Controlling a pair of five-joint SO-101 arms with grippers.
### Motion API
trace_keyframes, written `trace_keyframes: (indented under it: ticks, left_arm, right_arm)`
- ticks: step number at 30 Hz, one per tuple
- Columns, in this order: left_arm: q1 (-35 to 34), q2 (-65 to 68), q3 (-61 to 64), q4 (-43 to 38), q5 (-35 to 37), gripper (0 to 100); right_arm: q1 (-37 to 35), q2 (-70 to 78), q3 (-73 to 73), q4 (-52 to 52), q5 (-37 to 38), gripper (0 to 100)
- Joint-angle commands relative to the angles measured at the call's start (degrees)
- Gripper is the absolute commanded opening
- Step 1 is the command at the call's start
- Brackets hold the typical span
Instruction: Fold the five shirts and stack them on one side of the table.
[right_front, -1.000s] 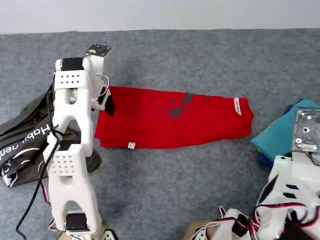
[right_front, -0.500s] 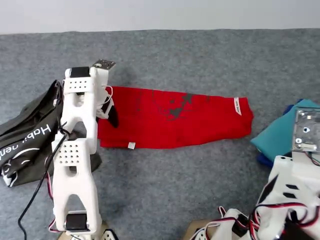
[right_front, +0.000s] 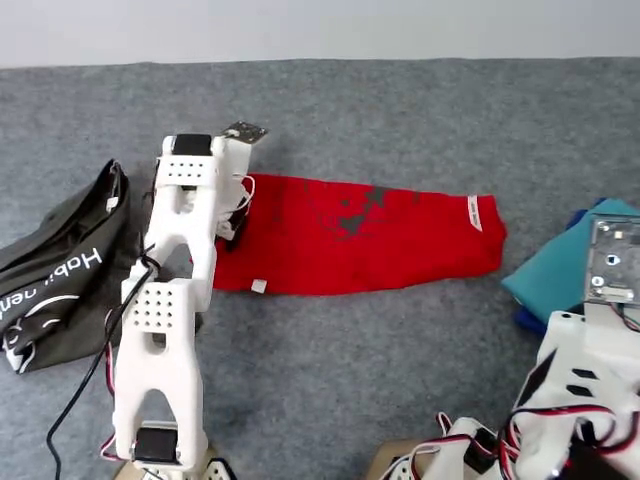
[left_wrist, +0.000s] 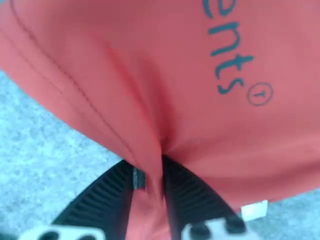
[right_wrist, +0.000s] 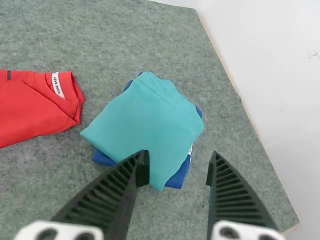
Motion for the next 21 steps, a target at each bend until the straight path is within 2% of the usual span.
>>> trace_keyframes:
  ticks: [1, 13, 17, 21]
  left_arm:
    - [-1.8, 1.1, -1.3, 1.0, -0.7, 1]
    - [-10.8, 1.1, -9.4, 1.1, -0.8, 0]
    - [-11.6, -0.4, -10.6, 1.1, -0.8, 0]
    - [-9.2, -6.2, -9.0, 1.1, -0.8, 0]
  right_arm:
    - [0.7, -0.1, 0.0, 2.2, 0.6, 19.7]
    - [0.7, -0.1, -0.1, 2.2, 0.6, 19.7]
    - [0.7, -0.1, 0.0, 2.2, 0.6, 19.7]
    - [0.7, -0.1, 0.1, 2.2, 0.6, 19.7]
